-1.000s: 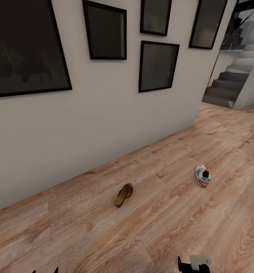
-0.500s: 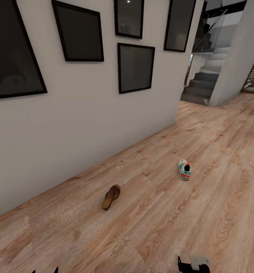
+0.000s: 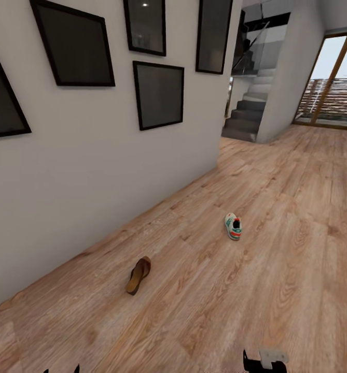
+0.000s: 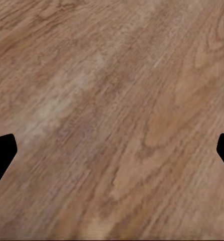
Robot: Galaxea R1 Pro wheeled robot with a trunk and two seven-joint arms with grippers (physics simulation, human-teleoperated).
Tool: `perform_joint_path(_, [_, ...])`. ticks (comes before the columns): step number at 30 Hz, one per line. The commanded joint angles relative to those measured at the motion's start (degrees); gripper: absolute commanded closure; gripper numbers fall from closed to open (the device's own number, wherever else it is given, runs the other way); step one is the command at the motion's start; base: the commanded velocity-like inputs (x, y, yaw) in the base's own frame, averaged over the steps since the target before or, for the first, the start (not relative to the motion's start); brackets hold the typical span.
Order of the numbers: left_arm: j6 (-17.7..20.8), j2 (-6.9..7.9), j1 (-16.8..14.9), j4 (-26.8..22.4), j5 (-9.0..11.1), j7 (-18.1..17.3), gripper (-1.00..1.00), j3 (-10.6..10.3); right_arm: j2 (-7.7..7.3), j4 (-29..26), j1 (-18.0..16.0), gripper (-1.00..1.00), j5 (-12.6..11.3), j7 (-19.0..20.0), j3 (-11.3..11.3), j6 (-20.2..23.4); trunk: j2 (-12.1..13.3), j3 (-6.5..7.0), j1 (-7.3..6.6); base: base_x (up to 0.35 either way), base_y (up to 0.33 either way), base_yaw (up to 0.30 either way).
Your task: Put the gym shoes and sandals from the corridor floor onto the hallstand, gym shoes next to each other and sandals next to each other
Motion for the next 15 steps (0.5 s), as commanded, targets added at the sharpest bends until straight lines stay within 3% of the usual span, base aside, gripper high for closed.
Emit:
perform_joint_path(1, [0.0, -0.01, 0.0, 0.1, 0.5, -0.6, -1.00, 0.1, 0.00, 0.1, 0.0, -1.00, -0.5, -0.2, 0.5, -0.2, 0.0, -0.01, -0.01, 0.004, 0.256, -0.286])
perform_joint_path(8, [0.0, -0.01, 0.0, 0.1, 0.5, -0.6, -1.00, 0.1, 0.00, 0.1, 0.0, -1.00, -0.5, -0.1, 0.5, -0.2, 0.0, 0.24, -0.01, -0.045, 0.263, -0.286])
perform_joint_path(15, [0.0, -0.01, 0.0, 0.1, 0.6, -0.5, -1.00, 0.2, 0.00, 0.1, 0.0, -1.00, -0.5, -0.1, 0.5, -0.2, 0.0, 0.50, -0.01, -0.028, 0.067, -0.286])
